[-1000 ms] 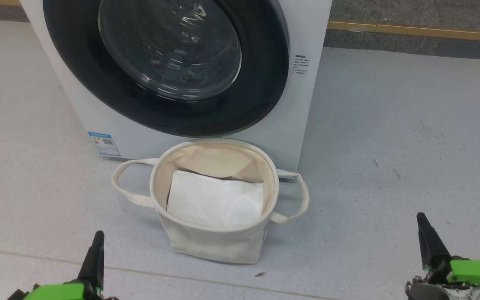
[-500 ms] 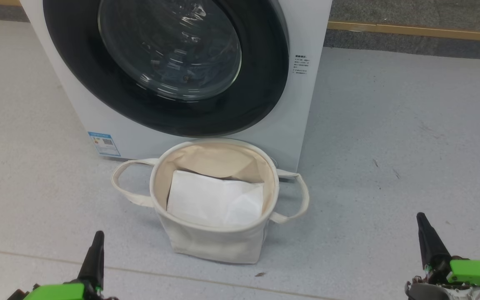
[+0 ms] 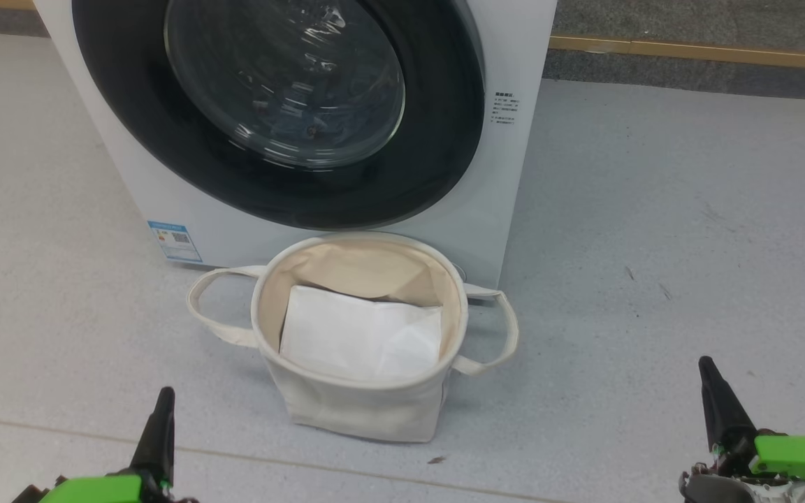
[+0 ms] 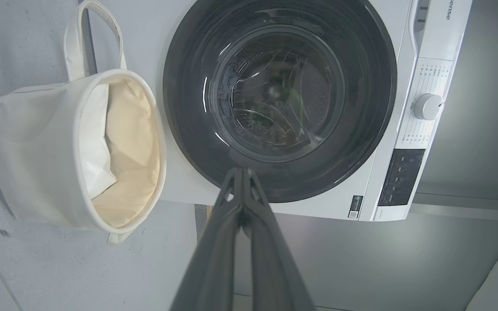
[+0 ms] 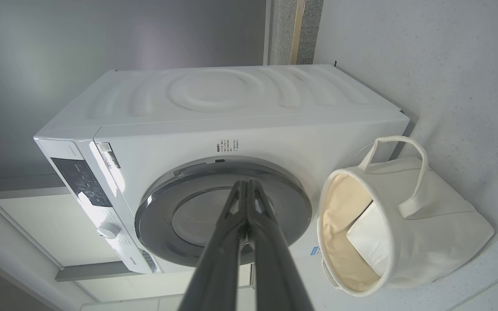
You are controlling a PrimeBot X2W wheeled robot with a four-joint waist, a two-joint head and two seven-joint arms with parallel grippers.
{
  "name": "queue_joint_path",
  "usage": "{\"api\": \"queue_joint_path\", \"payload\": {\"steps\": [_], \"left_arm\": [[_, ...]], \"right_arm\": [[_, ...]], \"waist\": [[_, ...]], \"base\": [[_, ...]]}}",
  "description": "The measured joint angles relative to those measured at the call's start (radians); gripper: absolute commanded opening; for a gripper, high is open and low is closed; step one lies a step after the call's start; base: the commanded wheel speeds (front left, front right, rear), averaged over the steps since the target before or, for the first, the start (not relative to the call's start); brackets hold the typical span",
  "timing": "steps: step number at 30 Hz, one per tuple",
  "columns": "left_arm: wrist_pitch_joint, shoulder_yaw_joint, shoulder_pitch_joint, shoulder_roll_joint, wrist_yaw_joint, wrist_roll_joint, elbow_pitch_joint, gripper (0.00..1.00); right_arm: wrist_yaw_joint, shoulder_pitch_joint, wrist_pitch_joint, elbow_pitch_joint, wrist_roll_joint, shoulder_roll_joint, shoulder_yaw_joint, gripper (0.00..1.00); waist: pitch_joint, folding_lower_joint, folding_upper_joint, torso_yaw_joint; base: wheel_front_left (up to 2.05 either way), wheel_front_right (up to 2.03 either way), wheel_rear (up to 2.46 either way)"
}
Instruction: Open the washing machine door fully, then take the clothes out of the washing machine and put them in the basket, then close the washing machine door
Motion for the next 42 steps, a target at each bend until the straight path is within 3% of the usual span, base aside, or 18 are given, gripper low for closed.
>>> {"api": "queue_joint_path", "payload": {"steps": [15, 16, 23, 42], "left_arm": [[0.000, 0.000, 0.000, 0.000, 0.000, 0.000, 0.000, 0.00], [-0.001, 0.000, 0.001, 0.000, 0.000, 0.000, 0.004, 1.00], [-0.004, -0.004, 0.056, -0.009, 0.001, 0.000, 0.079, 1.00], [-0.057, 0.026, 0.039, -0.009, 0.018, 0.083, 0.028, 1.00]], "right_arm": [[0.000, 0.000, 0.000, 0.000, 0.000, 0.000, 0.000, 0.00], [0.000, 0.000, 0.000, 0.003, 0.000, 0.000, 0.000, 1.00], [0.000, 0.054, -0.003, 0.079, -0.001, 0.005, 0.005, 1.00], [0.000, 0.014, -0.060, 0.051, -0.108, 0.005, 0.023, 1.00]], "waist": [[0.000, 0.0000, 0.0000, 0.000], [0.000, 0.0000, 0.0000, 0.000], [0.001, 0.0000, 0.0000, 0.000], [0.011, 0.0002, 0.0000, 0.007]], "base": [[0.00, 0.00, 0.00], [0.00, 0.00, 0.00], [0.00, 0.00, 0.00], [0.00, 0.00, 0.00]]}}
